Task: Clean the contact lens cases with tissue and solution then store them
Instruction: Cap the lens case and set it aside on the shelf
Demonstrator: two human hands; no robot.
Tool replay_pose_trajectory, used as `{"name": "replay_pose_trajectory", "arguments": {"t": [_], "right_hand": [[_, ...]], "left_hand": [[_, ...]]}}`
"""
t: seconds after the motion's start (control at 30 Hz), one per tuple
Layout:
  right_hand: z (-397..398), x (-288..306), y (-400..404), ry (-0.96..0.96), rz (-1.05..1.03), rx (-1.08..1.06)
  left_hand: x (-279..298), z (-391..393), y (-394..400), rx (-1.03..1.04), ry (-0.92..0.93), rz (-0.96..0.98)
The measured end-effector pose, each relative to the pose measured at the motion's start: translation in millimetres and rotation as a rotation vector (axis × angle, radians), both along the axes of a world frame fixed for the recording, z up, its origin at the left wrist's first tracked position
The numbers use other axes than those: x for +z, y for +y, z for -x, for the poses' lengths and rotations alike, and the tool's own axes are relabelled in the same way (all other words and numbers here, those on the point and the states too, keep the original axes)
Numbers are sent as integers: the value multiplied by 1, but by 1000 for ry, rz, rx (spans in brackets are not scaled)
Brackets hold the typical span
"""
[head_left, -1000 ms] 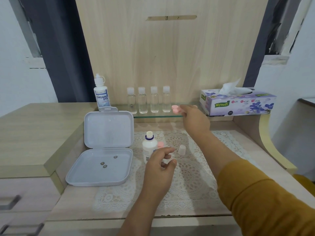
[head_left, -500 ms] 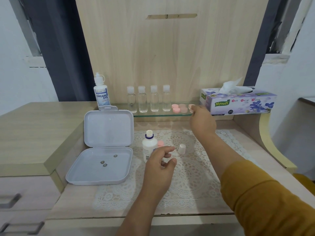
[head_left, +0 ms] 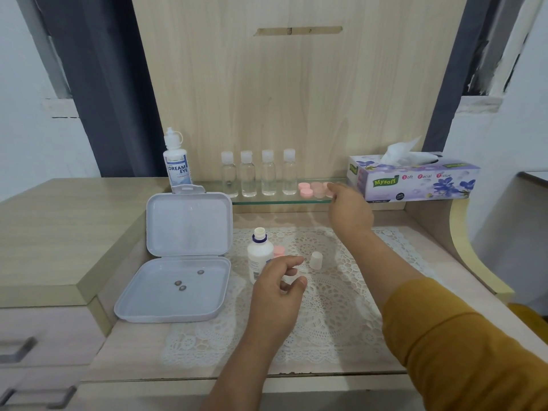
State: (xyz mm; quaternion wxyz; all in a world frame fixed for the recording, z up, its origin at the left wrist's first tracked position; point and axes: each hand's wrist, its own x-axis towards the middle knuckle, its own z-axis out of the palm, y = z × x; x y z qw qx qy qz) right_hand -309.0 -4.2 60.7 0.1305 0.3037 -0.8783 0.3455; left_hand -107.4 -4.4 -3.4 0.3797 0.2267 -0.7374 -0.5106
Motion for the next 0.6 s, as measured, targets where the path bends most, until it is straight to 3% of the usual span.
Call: {"name": "replay_pose_trajectory", "arguments": {"t": [0.23, 0.47, 0.6], "right_hand": [[-23, -5, 26, 25, 171, 10], [-59, -34, 59, -280, -56, 271], [-67, -46, 60, -255, -164, 298]], "left_hand": [[-3, -2, 0, 83, 134, 16], [-7, -5, -4, 435, 434, 41], [-13, -1, -13, 495, 284, 17]]}}
